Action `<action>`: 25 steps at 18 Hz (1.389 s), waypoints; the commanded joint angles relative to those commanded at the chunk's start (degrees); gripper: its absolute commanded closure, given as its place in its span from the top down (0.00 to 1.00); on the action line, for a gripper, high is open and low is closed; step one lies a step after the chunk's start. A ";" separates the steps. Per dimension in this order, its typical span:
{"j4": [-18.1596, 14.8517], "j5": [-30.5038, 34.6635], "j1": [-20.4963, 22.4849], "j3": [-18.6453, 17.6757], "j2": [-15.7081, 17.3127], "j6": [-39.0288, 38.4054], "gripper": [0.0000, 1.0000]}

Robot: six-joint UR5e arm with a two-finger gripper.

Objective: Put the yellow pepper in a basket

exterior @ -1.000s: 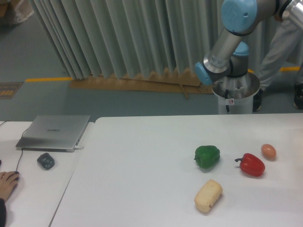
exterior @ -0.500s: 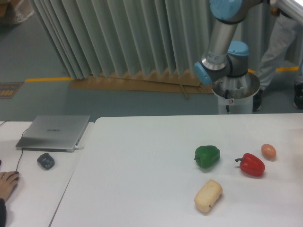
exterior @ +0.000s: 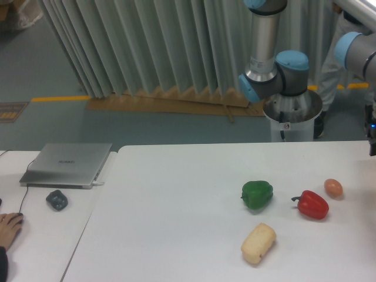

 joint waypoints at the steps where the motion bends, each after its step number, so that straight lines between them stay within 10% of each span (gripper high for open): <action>1: -0.09 -0.09 -0.09 0.00 0.00 0.26 1.00; 25: -0.09 -1.58 -1.49 1.50 -1.93 -0.17 1.00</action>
